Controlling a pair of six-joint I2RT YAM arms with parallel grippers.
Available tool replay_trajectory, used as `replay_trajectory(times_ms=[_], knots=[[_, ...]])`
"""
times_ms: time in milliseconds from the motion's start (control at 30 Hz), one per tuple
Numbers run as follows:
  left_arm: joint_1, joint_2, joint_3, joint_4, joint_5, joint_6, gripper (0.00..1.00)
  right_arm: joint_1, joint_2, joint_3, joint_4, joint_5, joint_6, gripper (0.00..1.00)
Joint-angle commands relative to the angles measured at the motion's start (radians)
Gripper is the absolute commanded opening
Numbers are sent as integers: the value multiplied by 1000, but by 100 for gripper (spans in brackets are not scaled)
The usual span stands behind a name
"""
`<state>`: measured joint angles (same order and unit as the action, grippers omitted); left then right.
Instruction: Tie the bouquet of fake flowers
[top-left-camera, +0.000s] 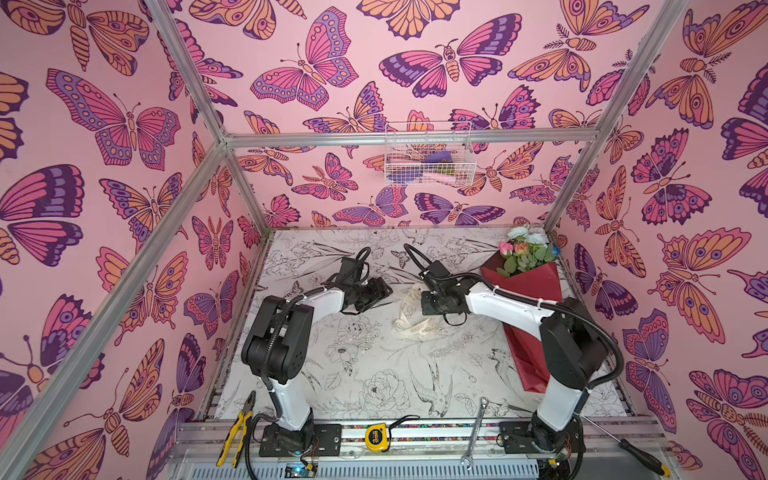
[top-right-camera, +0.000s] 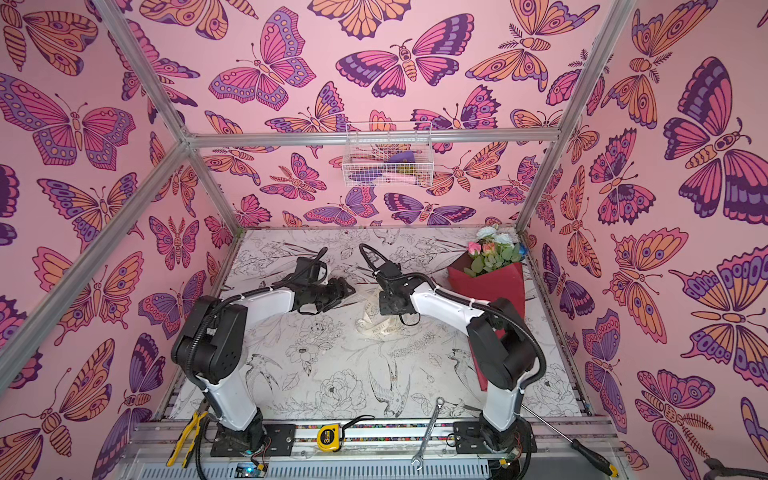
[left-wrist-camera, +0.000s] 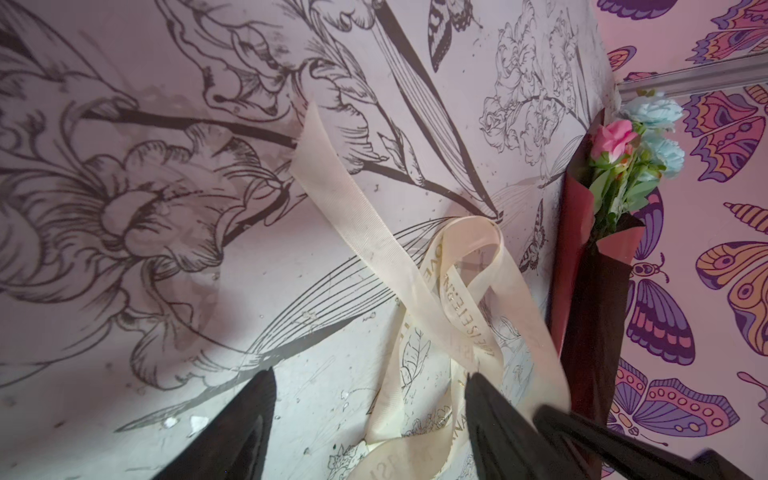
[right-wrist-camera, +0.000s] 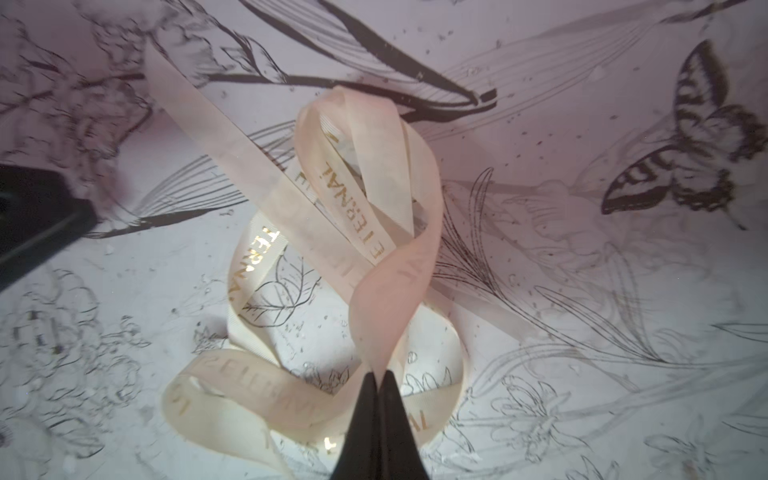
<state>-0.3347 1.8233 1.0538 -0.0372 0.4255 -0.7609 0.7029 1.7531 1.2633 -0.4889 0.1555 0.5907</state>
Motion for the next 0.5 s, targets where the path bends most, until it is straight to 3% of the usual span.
replay_trajectory(times_ms=[0,267,467], knots=[[-19,49,44,11,-21,-13,69,6,-109,-38,-23,-16,-20,0],[-54,-13,3,69,7,-30,66,5,-286,-115,74,-210,-46,0],[-36,-123,-74,68,-17,-2,68,6,-355,-58,74,-267,-69,0]])
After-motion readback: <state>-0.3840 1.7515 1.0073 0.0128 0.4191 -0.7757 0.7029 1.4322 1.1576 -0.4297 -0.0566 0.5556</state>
